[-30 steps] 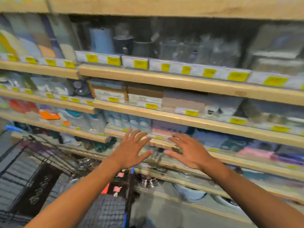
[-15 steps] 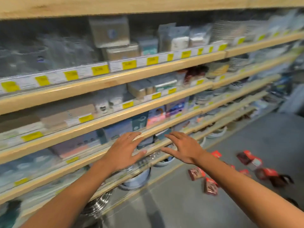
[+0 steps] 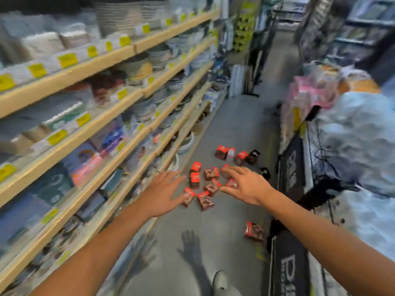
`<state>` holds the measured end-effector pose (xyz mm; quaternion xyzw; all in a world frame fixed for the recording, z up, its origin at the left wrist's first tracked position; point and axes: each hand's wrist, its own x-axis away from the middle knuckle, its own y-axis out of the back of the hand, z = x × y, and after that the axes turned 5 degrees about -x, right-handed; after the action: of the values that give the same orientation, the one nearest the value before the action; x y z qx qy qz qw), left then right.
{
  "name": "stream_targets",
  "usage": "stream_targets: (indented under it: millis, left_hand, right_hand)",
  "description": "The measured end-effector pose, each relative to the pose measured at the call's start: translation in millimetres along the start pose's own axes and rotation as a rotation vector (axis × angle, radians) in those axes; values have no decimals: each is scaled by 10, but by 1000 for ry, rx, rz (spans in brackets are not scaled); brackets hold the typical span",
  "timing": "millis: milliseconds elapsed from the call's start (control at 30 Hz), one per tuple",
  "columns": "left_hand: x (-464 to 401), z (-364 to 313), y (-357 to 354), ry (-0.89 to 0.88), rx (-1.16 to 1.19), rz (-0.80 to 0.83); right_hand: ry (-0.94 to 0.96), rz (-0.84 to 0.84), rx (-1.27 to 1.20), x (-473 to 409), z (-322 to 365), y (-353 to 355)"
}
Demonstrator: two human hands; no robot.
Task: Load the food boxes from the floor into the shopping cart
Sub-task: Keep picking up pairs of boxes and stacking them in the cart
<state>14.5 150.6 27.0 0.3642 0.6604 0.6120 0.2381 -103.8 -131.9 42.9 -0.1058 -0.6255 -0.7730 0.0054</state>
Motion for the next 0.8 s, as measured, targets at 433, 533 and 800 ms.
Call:
stream_targets:
  millis: [433, 533, 800]
  left_hand:
    - [-1778, -668, 91, -88, -29, 34]
    - [-2126, -658, 15, -66, -14, 36]
    - [-2851, -244, -200, -3, 9, 56]
  right_hand:
    - [-79, 20, -98, -564, -1655, 208]
    - [-64, 31, -95, -841, -1923, 263]
    - [9, 108, -68, -1833, -2251, 117]
